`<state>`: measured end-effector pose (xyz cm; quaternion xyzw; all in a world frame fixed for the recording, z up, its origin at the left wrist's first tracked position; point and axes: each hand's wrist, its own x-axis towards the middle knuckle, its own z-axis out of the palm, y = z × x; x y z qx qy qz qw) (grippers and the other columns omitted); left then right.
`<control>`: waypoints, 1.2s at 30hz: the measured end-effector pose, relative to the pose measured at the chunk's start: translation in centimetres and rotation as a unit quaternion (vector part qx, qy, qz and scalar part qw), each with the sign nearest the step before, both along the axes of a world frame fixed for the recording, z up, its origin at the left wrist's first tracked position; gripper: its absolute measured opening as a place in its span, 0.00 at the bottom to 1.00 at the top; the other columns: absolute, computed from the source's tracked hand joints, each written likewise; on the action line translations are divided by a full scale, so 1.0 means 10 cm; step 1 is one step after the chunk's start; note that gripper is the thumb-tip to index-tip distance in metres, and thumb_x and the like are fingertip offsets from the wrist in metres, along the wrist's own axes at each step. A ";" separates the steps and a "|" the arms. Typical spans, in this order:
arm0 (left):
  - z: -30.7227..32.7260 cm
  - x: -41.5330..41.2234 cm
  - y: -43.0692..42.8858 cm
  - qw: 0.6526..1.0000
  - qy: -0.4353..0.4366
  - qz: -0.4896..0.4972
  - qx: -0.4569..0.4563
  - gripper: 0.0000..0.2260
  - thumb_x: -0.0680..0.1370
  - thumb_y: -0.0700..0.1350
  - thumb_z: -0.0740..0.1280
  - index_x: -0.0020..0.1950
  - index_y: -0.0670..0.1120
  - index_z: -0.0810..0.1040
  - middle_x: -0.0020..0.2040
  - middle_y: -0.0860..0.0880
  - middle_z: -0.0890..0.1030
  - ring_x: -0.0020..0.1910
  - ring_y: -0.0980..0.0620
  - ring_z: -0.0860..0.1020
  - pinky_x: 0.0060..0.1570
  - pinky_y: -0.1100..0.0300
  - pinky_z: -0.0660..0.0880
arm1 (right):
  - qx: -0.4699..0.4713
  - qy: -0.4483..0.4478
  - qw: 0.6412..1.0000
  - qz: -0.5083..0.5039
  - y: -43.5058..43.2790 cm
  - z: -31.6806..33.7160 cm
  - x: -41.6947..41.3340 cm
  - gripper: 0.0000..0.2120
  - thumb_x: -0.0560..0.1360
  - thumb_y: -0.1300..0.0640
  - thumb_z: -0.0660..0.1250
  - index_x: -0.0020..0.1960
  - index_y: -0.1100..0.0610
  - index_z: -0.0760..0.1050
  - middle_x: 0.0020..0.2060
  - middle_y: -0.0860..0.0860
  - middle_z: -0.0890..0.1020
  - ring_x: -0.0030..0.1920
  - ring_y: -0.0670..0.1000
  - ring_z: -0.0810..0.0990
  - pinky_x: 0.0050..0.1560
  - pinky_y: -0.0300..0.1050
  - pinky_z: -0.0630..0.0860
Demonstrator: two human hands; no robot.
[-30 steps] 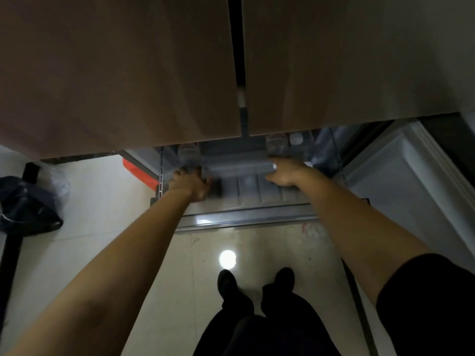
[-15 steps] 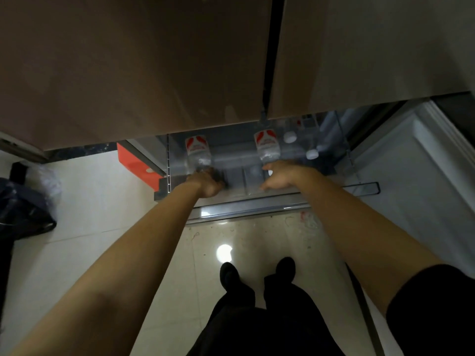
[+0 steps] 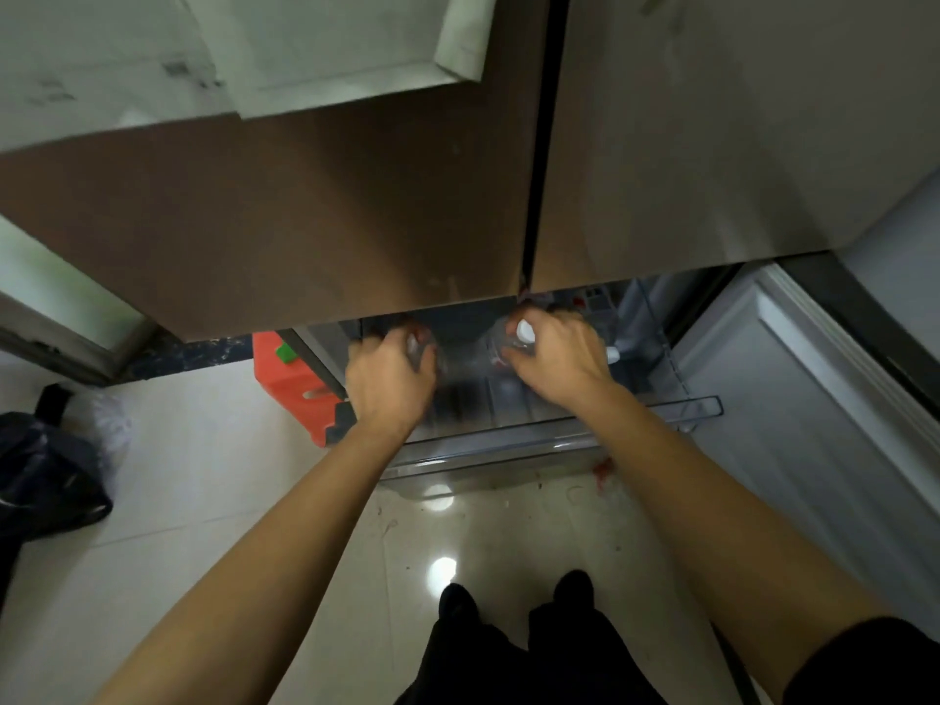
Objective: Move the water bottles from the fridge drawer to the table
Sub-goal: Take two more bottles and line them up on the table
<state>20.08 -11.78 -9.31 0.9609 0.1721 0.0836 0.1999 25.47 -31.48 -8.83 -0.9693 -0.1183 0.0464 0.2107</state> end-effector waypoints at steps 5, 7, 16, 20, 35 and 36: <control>0.06 -0.07 -0.12 0.998 -0.019 -0.038 -0.048 0.12 0.74 0.51 0.71 0.55 0.48 0.80 0.48 0.43 0.82 0.50 0.40 0.78 0.43 0.52 0.76 | 0.019 0.046 0.998 0.034 0.03 0.13 -0.12 0.11 0.70 0.47 0.73 0.50 0.44 0.75 0.46 0.49 0.82 0.49 0.56 0.81 0.44 0.47 0.76; 0.00 -0.10 -0.20 0.997 -0.014 -0.030 -0.070 0.14 0.73 0.50 0.72 0.54 0.45 0.79 0.49 0.43 0.80 0.50 0.40 0.78 0.43 0.50 0.76 | 0.031 0.044 0.998 0.029 0.04 0.08 -0.18 0.16 0.70 0.48 0.74 0.54 0.44 0.73 0.50 0.50 0.81 0.51 0.56 0.80 0.46 0.48 0.77; -0.34 -0.36 -0.13 0.977 0.080 0.023 -0.197 0.34 0.70 0.53 0.76 0.69 0.55 0.60 0.63 0.43 0.73 0.58 0.39 0.77 0.53 0.46 0.77 | 0.088 0.103 0.990 -0.036 0.04 -0.27 -0.32 0.37 0.69 0.49 0.77 0.72 0.48 0.62 0.63 0.57 0.74 0.60 0.62 0.78 0.56 0.55 0.78; -0.32 -0.40 -0.13 0.975 0.055 0.025 -0.215 0.33 0.70 0.53 0.77 0.67 0.55 0.61 0.60 0.45 0.79 0.56 0.41 0.79 0.54 0.47 0.78 | 0.108 0.104 0.988 -0.030 0.01 -0.29 -0.32 0.38 0.70 0.52 0.78 0.73 0.52 0.60 0.62 0.58 0.78 0.60 0.61 0.79 0.56 0.52 0.78; 0.63 -1.19 -0.36 0.915 -0.216 0.170 -0.294 0.32 0.66 0.45 0.81 0.66 0.53 0.70 0.58 0.54 0.79 0.56 0.54 0.79 0.54 0.58 0.79 | 0.316 0.021 0.933 0.171 0.02 0.28 -0.59 0.36 0.68 0.59 0.80 0.71 0.45 0.69 0.67 0.46 0.75 0.62 0.42 0.71 0.59 0.38 0.70; 0.70 -1.30 -0.36 0.908 -0.239 0.178 -0.295 0.31 0.66 0.46 0.81 0.65 0.53 0.72 0.58 0.54 0.80 0.57 0.53 0.79 0.55 0.57 0.80 | 0.322 0.017 0.927 0.191 0.10 0.32 -0.63 0.36 0.68 0.58 0.80 0.71 0.45 0.69 0.68 0.46 0.75 0.62 0.42 0.71 0.58 0.39 0.70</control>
